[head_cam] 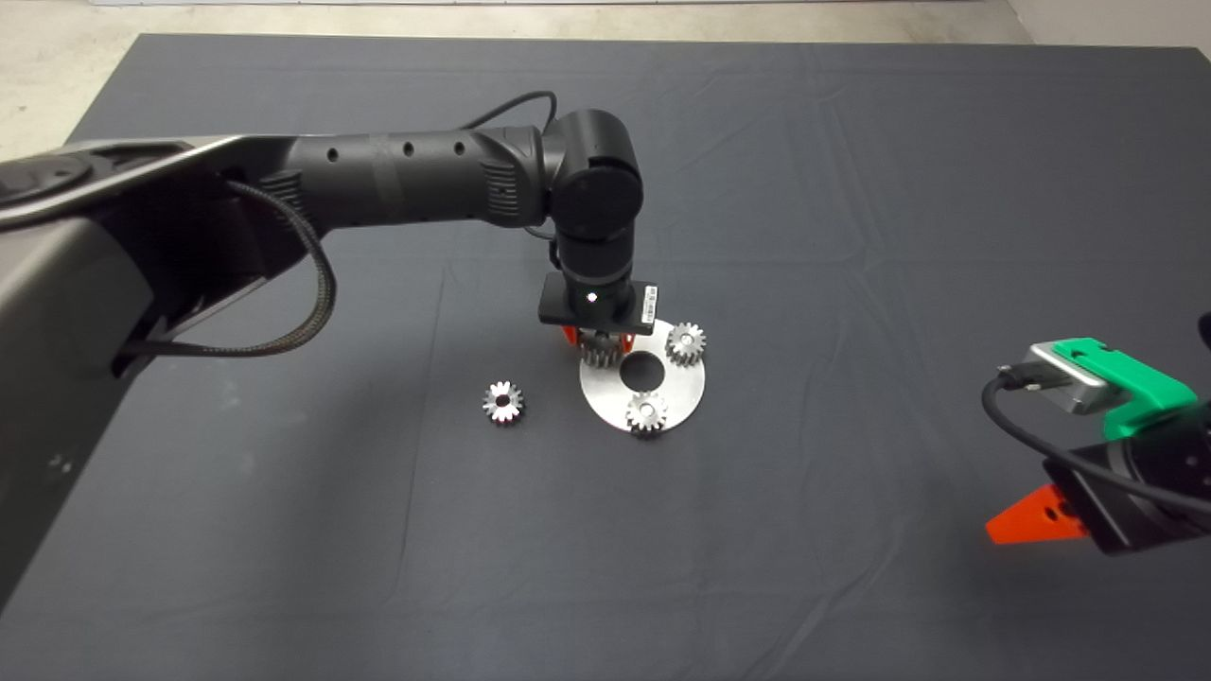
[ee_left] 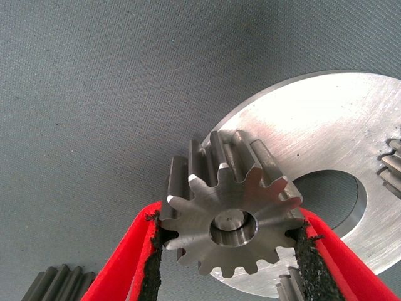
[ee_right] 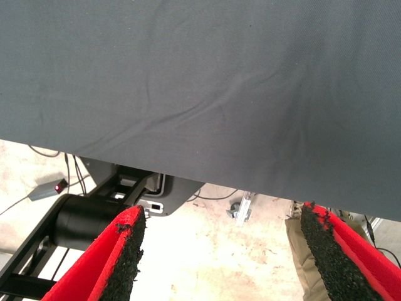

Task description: Remove an incorrectly installed larger gear and replace it with the correct smaller gear

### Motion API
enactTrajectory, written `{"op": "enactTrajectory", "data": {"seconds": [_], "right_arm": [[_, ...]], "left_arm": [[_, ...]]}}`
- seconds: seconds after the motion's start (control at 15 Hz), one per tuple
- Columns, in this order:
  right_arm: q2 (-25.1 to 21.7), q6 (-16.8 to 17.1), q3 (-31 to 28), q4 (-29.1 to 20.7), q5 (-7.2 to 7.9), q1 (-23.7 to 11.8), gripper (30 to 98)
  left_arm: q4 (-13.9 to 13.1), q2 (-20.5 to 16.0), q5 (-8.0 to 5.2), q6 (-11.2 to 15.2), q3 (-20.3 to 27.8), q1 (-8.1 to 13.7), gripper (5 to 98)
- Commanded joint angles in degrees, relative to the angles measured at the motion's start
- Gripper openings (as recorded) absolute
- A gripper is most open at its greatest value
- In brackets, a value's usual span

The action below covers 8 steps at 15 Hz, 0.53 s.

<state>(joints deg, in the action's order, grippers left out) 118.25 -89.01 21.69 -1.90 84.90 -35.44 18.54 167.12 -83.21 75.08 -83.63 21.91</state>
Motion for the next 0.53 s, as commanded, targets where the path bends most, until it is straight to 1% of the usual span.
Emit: {"op": "enactTrajectory", "data": {"seconds": [0.0, 0.13, 0.47], "right_arm": [[0.02, -0.02, -0.17, 1.29, -0.26, -1.22, 66.0], [0.02, 0.06, -0.26, 1.29, -0.17, -1.22, 66.0], [0.10, 0.06, -0.26, 1.29, -0.17, -1.22, 66.0]], "left_arm": [[0.53, 0.19, 0.51, -0.29, 0.34, 0.86, 47.3], [0.53, 0.10, 0.51, -0.29, 0.17, 0.86, 45.6], [0.27, 0.45, 0.42, -0.37, 0.24, 0.86, 45.6]]}}
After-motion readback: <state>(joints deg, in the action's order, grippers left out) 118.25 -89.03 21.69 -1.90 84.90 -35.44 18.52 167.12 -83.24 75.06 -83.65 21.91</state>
